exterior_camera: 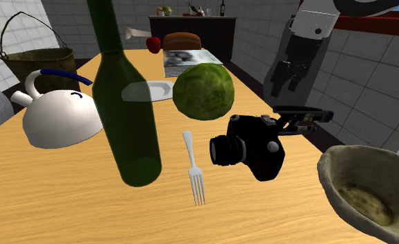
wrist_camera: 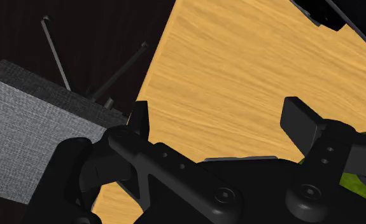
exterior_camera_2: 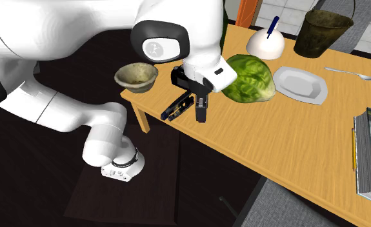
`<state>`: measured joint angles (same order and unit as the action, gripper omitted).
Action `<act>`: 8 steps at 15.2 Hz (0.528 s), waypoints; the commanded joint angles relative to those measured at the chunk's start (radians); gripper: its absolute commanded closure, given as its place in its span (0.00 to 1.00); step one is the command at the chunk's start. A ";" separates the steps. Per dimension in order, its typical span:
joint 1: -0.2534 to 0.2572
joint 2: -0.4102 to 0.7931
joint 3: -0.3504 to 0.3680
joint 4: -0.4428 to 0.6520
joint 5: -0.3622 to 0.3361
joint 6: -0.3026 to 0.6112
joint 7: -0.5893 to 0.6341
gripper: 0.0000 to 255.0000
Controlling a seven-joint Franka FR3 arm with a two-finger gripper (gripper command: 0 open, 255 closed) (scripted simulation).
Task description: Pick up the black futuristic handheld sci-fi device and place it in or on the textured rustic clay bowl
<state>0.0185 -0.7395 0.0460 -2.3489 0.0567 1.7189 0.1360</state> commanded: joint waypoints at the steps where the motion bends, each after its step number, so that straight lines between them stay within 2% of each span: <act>1: 0.000 0.000 0.000 0.000 0.000 0.000 0.000 0.00; 8: 0.290 -0.005 -0.081 0.086 -0.049 -0.313 -0.659 0.00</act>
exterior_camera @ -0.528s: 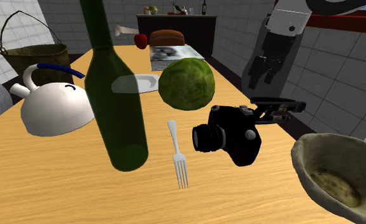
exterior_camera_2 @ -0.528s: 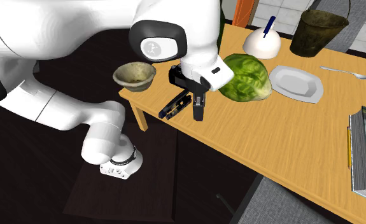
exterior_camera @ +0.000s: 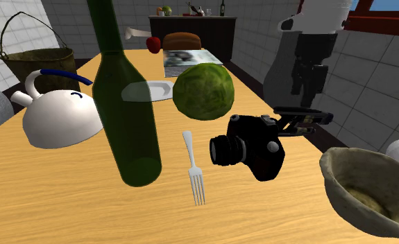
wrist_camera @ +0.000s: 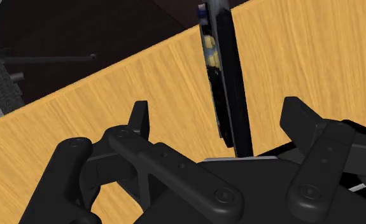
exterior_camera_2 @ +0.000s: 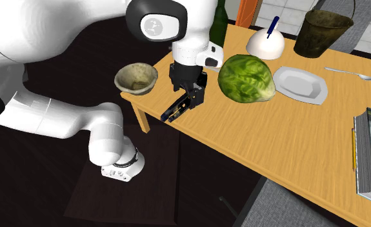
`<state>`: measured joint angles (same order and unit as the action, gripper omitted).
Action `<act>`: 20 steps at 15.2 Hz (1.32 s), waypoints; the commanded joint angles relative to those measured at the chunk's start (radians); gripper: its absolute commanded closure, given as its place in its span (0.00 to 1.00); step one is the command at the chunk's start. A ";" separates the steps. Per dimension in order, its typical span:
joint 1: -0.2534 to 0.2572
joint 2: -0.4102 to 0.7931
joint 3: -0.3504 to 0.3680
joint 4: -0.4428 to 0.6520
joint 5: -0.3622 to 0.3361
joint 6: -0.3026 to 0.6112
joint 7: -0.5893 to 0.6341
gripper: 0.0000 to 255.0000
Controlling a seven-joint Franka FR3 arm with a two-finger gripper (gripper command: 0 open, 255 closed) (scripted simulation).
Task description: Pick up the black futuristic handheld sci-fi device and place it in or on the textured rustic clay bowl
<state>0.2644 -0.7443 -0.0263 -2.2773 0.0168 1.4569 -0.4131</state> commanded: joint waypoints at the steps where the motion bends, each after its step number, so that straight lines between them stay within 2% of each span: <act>1: 0.064 -0.003 -0.014 0.018 -0.017 -0.073 -0.153 0.00; 9: 0.064 -0.048 -0.014 -0.111 -0.017 0.012 -0.152 0.00; 16: 0.064 -0.048 -0.014 -0.111 -0.018 0.012 -0.152 0.00; 17: 0.064 -0.048 -0.014 -0.111 -0.018 0.012 -0.152 1.00; 20: 0.064 -0.048 -0.014 -0.111 -0.018 0.012 -0.152 1.00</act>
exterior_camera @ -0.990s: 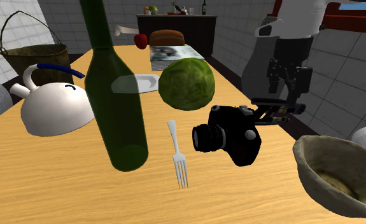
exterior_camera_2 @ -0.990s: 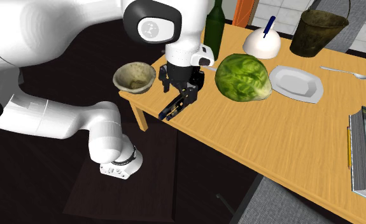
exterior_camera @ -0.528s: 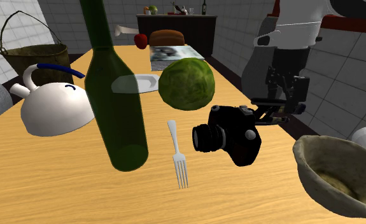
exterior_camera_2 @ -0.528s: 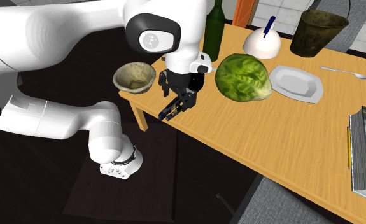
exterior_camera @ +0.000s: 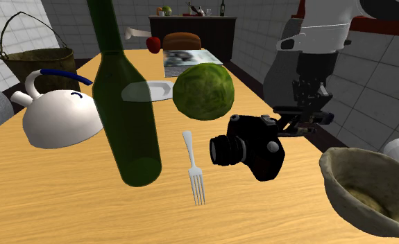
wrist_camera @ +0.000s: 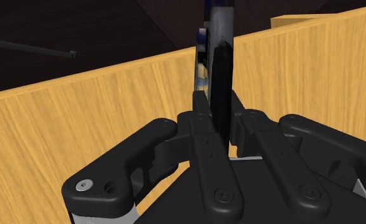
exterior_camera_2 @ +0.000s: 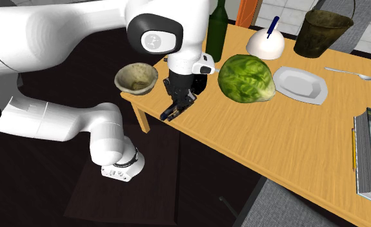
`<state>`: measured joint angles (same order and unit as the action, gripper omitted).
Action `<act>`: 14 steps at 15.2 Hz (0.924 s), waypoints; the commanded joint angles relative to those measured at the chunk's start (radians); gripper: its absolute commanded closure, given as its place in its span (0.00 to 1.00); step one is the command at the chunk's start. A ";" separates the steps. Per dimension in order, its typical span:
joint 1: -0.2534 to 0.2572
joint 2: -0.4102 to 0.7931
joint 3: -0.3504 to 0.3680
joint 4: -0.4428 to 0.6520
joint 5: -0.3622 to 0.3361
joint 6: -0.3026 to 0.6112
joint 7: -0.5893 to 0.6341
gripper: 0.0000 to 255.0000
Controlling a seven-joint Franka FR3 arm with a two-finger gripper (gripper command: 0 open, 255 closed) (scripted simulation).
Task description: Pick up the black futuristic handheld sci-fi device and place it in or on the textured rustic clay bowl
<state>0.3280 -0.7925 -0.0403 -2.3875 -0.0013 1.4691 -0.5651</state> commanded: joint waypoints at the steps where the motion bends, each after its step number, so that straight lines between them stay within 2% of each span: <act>1: 0.000 0.000 0.000 -0.001 0.001 0.000 0.000 1.00; 6: 0.000 0.000 0.000 -0.001 0.001 0.000 0.000 1.00; 14: 0.002 0.032 0.002 0.128 0.003 -0.097 0.002 1.00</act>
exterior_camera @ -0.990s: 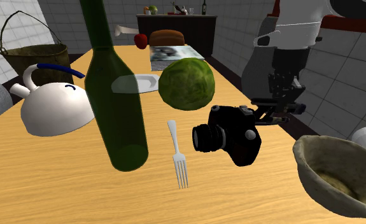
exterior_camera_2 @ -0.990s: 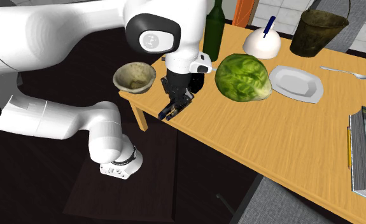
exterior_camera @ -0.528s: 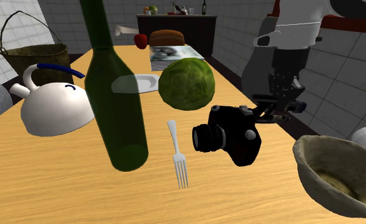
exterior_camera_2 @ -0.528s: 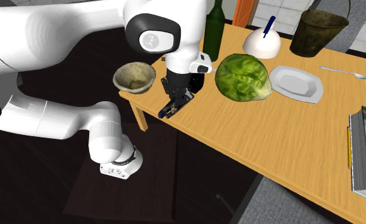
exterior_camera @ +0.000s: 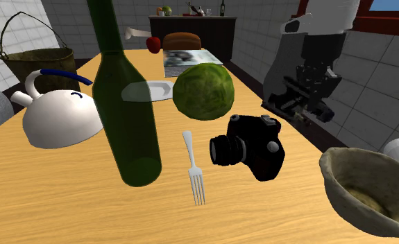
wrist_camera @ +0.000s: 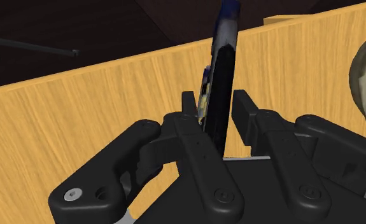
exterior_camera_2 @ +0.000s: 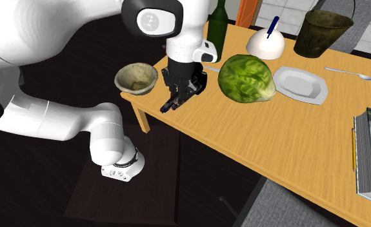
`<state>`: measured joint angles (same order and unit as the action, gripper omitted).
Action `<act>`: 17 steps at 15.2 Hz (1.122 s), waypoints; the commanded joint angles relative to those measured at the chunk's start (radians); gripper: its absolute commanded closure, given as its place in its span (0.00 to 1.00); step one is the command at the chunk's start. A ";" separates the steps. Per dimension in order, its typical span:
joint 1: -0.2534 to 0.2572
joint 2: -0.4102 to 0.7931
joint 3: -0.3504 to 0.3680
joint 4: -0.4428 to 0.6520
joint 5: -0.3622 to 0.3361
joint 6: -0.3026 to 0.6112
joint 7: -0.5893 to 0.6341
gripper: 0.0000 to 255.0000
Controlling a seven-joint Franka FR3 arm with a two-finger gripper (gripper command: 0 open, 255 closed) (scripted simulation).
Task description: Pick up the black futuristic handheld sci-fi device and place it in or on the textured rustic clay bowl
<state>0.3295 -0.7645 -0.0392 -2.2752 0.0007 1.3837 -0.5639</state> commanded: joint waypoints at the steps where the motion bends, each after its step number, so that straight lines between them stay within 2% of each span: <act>1: 0.000 0.008 0.001 0.032 0.001 -0.024 0.001 1.00; 17: 0.004 0.107 0.001 0.325 0.005 -0.218 0.004 1.00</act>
<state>0.3331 -0.6644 -0.0375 -1.9698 0.0056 1.1784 -0.5601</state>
